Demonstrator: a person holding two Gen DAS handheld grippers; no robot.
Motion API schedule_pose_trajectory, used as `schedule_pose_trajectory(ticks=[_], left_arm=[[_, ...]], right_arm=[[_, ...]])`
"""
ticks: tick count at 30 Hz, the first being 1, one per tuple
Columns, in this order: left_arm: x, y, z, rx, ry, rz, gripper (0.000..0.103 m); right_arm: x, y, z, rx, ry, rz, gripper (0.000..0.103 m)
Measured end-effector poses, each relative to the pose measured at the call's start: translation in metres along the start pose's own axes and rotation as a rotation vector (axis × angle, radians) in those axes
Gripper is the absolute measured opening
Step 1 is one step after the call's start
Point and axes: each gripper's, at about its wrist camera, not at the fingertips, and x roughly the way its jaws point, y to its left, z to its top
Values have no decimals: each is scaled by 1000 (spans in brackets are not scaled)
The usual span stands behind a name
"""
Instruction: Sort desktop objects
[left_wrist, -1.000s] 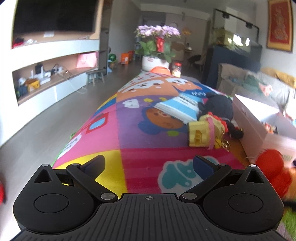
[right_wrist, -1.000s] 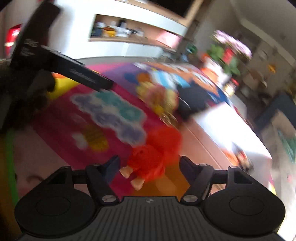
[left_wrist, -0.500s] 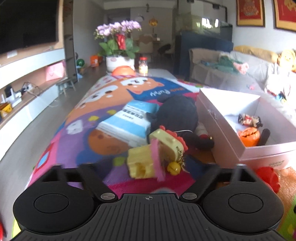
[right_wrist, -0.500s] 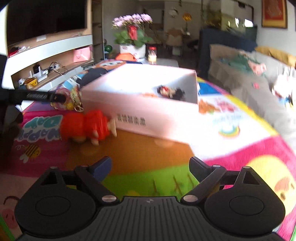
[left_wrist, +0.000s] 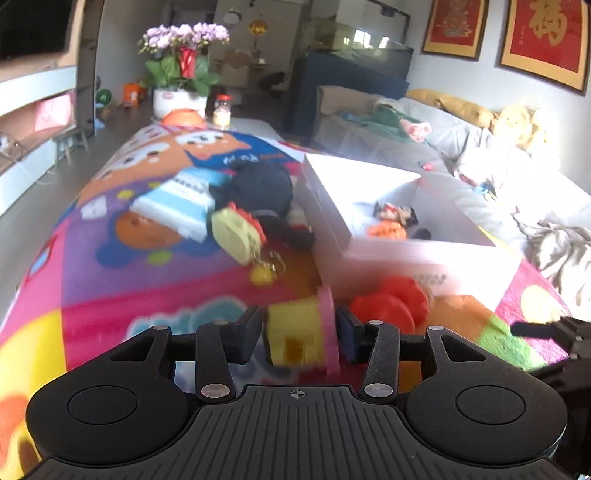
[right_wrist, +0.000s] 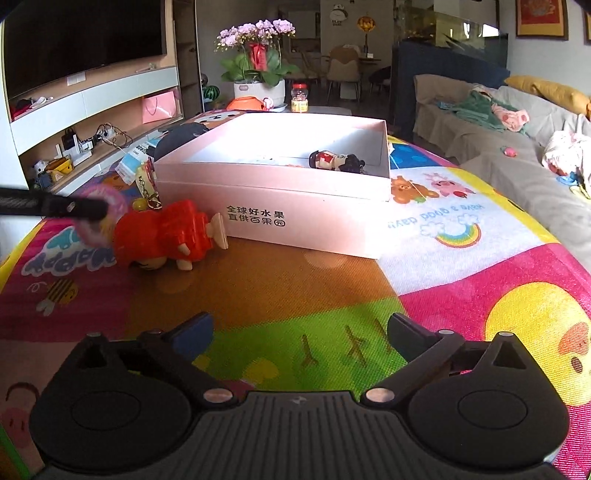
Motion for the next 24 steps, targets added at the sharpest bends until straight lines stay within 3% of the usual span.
schedule_pose_trajectory(ticks=[3,5,9,14,18,21,24], left_arm=[[2,2,-7,5,0,54,63],[1,6,-9,-3,-7,104,76],[-7,3,-5,40,-54,198,79],[-8,-7,5,56,-95,163,84],[-7,-25,4,102,-90,28,86],[-11,-38,-3,162,-82,-69,95],[-11,-40,-8,177,-68,-76,96]], right_arm=[[-2,3,0,-5,-11,-11,103],[-3,4,-1,-8,-17,-18,103],[-2,4,-1,-2,-13,-25,103],[-3,1,-2,36,-26,-35,103],[-7,-13,-3,125,-58,-27,103],[-8,-22,-3,195,-70,-24,103],[-8,-26,-4,218,-73,-15,103]])
